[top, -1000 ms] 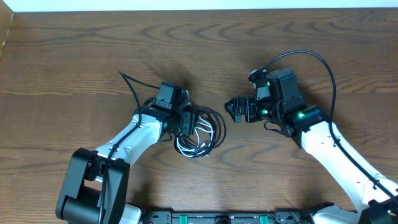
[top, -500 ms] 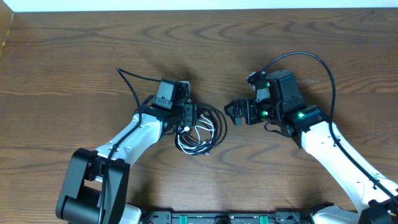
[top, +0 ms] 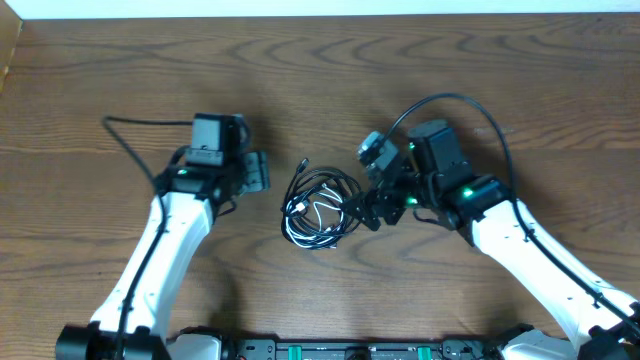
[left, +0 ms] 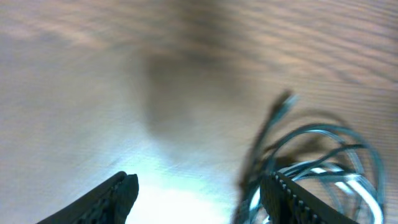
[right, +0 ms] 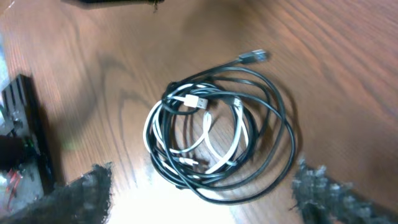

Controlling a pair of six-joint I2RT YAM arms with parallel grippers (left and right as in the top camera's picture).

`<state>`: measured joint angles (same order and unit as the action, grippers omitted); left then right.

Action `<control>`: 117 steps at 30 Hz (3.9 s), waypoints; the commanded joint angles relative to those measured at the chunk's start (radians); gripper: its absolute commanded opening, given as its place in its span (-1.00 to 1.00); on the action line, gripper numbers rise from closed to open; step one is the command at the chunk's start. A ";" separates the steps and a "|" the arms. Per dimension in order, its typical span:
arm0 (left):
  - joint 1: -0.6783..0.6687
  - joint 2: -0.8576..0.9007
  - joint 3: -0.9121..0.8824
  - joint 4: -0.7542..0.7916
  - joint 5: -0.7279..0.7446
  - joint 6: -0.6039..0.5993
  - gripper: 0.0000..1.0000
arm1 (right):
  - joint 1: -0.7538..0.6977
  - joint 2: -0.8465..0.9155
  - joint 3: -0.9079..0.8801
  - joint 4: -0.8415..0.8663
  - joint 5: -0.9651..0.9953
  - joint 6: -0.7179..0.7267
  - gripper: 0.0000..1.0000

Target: Untangle cables

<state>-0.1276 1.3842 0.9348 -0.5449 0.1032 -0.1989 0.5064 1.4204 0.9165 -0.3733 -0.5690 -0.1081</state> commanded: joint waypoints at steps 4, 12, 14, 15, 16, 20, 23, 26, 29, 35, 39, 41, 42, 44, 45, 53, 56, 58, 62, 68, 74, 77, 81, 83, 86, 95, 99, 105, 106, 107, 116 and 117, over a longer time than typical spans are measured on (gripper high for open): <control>0.093 -0.046 0.015 -0.118 -0.060 -0.038 0.51 | 0.081 0.018 0.018 0.059 0.107 -0.146 0.59; 0.121 -0.048 0.015 -0.205 -0.059 -0.050 0.68 | 0.156 0.122 0.018 0.140 0.109 -0.233 0.43; 0.121 -0.048 0.015 -0.217 -0.060 -0.050 0.68 | 0.169 0.160 0.018 0.163 0.116 -0.233 0.32; 0.121 -0.048 0.015 -0.221 -0.060 -0.050 0.72 | 0.174 0.178 0.018 0.177 0.115 -0.233 0.26; 0.121 -0.047 0.015 -0.222 -0.060 -0.050 0.73 | 0.179 0.193 0.018 0.194 0.115 -0.233 0.21; 0.121 -0.047 0.015 -0.225 -0.059 -0.050 0.85 | 0.204 0.259 0.018 0.285 0.115 -0.235 0.08; 0.121 -0.047 0.014 -0.234 -0.059 -0.050 0.86 | 0.222 0.295 0.018 0.326 0.115 -0.269 0.04; 0.121 -0.047 0.014 -0.241 -0.059 -0.050 0.86 | 0.241 0.336 0.018 0.357 0.116 -0.320 -0.04; 0.121 -0.047 0.014 -0.245 -0.059 -0.050 0.87 | 0.248 0.369 0.018 0.383 0.118 -0.336 -0.21; 0.121 -0.047 0.014 -0.244 -0.059 -0.050 0.87 | 0.248 0.375 0.018 0.389 0.118 -0.336 -0.12; 0.121 -0.047 0.014 -0.244 -0.019 -0.050 0.88 | 0.252 0.385 0.018 0.389 0.119 -0.351 0.01; 0.121 -0.047 0.014 -0.243 -0.006 -0.050 0.87 | 0.256 0.396 0.018 0.392 0.119 -0.373 -0.02; 0.121 -0.047 0.014 -0.243 -0.006 -0.050 0.88 | 0.258 0.402 0.018 0.393 0.123 -0.380 -0.03; 0.121 -0.047 0.014 -0.243 -0.006 -0.050 0.87 | 0.262 0.411 0.018 0.402 0.146 -0.380 -0.07; 0.121 -0.047 0.014 -0.244 -0.006 -0.050 0.87 | 0.264 0.412 0.018 0.408 0.151 -0.380 -0.08; 0.121 -0.047 0.014 -0.244 -0.006 -0.050 0.87 | 0.268 0.414 0.018 0.460 0.164 -0.380 -0.06; 0.121 -0.047 0.014 -0.244 -0.006 -0.050 0.88 | 0.268 0.415 0.018 0.460 0.197 -0.380 -0.04; 0.121 -0.047 0.014 -0.244 -0.006 -0.050 0.87 | 0.268 0.415 0.018 0.461 0.197 -0.380 -0.03; 0.121 -0.047 0.014 -0.243 -0.006 -0.050 0.87 | 0.269 0.418 0.018 0.459 0.196 -0.380 -0.02; 0.121 -0.047 0.014 -0.243 -0.006 -0.050 0.88 | 0.296 0.459 0.018 0.468 0.197 -0.387 0.04; 0.121 -0.047 0.014 -0.243 -0.006 -0.050 0.88 | 0.305 0.488 0.018 0.497 0.223 -0.387 -0.01; 0.121 -0.047 0.014 -0.243 -0.006 -0.050 0.88 | 0.305 0.498 0.018 0.500 0.235 -0.387 -0.02; 0.121 -0.047 0.014 -0.243 -0.006 -0.050 0.88 | 0.305 0.500 0.018 0.518 0.238 -0.387 -0.05; 0.121 -0.047 0.014 -0.243 -0.006 -0.050 0.88 | 0.305 0.500 0.018 0.537 0.238 -0.387 -0.08; 0.121 -0.047 0.014 -0.243 -0.006 -0.050 0.89 | 0.305 0.500 0.018 0.567 0.238 -0.387 -0.17; 0.121 -0.047 0.014 -0.244 -0.006 -0.050 0.88 | 0.305 0.500 0.018 0.584 0.237 -0.386 -0.98; 0.121 -0.047 0.014 -0.245 -0.006 -0.050 0.88 | 0.305 0.498 0.018 0.587 0.237 -0.334 -0.98; 0.121 -0.047 0.014 -0.255 -0.006 -0.050 0.88 | 0.297 0.437 0.018 0.578 0.237 -0.174 -0.99; 0.121 -0.047 0.014 -0.255 -0.006 -0.050 0.89 | 0.292 0.419 0.018 0.571 0.237 -0.150 -0.98; 0.121 -0.047 0.014 -0.256 -0.005 -0.050 0.88 | 0.287 0.398 0.018 0.563 0.237 -0.126 -0.98; 0.121 -0.047 0.014 -0.238 0.364 0.142 0.89 | 0.224 0.079 0.018 0.376 0.183 -0.011 -0.98; 0.121 -0.047 0.014 -0.236 0.406 0.161 0.88 | 0.220 0.048 0.018 0.353 0.183 -0.011 -0.98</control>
<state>-0.0101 1.3479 0.9348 -0.7879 0.2966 -0.1516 0.7425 1.5734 0.9218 0.0242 -0.3454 -0.1631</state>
